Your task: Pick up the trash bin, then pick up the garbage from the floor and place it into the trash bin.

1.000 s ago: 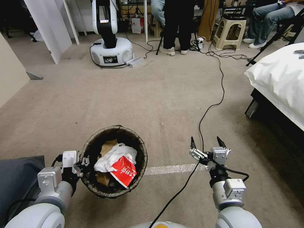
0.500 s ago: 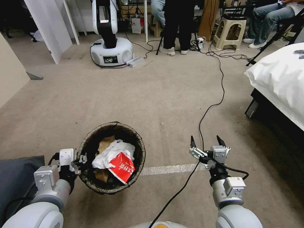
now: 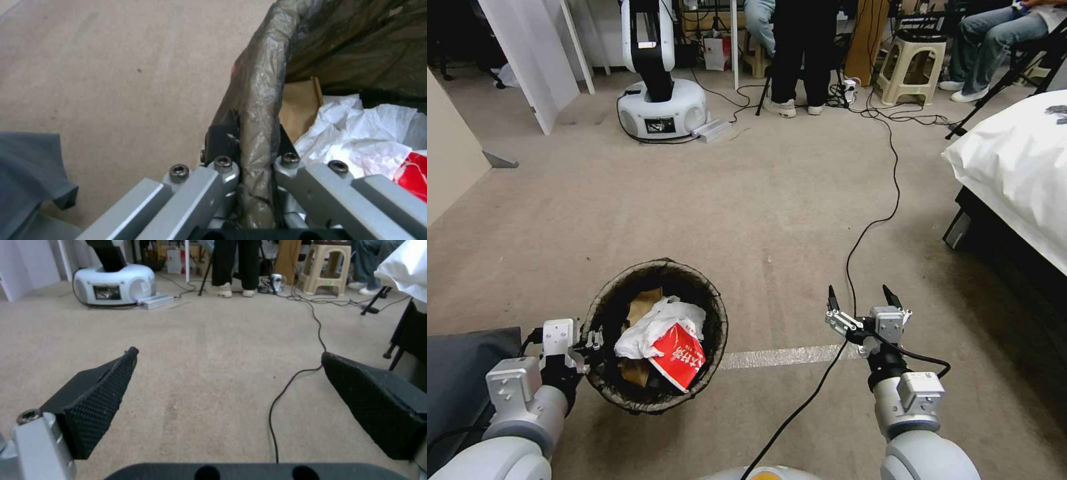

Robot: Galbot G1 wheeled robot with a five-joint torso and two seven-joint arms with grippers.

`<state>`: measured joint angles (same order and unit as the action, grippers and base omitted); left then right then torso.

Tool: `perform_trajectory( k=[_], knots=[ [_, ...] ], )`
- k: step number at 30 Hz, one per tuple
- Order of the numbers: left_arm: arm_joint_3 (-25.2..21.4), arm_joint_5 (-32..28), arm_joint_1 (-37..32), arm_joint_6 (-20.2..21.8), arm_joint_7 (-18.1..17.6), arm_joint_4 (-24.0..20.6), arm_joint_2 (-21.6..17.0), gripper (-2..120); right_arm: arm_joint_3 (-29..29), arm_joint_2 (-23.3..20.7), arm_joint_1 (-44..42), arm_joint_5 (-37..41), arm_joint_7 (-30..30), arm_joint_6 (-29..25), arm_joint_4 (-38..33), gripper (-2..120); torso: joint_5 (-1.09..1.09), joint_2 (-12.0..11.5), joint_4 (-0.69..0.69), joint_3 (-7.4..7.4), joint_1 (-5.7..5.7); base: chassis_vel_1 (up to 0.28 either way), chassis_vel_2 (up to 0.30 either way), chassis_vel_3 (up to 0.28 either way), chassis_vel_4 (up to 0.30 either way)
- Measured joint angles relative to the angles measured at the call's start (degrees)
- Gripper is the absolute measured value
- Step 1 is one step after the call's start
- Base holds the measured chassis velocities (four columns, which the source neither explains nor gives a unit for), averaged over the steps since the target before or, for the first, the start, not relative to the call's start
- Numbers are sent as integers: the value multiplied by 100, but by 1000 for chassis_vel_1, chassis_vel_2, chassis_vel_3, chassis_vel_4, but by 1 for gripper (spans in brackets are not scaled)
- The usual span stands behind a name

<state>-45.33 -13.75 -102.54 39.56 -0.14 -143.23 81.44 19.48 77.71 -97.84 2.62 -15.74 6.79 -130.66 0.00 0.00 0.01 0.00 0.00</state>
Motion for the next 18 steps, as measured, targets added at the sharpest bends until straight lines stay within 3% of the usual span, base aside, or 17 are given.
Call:
perform_trajectory(
  k=[2,3,5,8,12,18],
  knots=[
    [57,-449,97,196,-498,37,-197,2,-6,-23,14,27,-2,0,13,100,-1,0,-3,0,0,0,0,0,0],
    [65,-515,111,233,-578,47,-225,2,-6,-32,22,39,-3,0,20,100,0,0,-3,0,0,0,0,0,0],
    [71,-541,114,246,-596,51,-233,2,-6,-41,27,48,-4,0,23,100,-1,0,-1,0,0,0,0,0,0],
    [16,-247,52,84,-273,49,-125,2,-4,-57,46,67,-7,1,29,100,0,0,2,0,0,0,0,0,0],
    [69,-470,118,224,-607,179,-228,2,-3,-73,80,94,-9,14,35,100,-3,0,-2,0,0,0,0,0,0],
    [23,-564,157,248,-701,47,-223,2,-8,-83,110,112,-10,43,36,100,1,0,-1,0,0,0,0,0,0]
  ],
)
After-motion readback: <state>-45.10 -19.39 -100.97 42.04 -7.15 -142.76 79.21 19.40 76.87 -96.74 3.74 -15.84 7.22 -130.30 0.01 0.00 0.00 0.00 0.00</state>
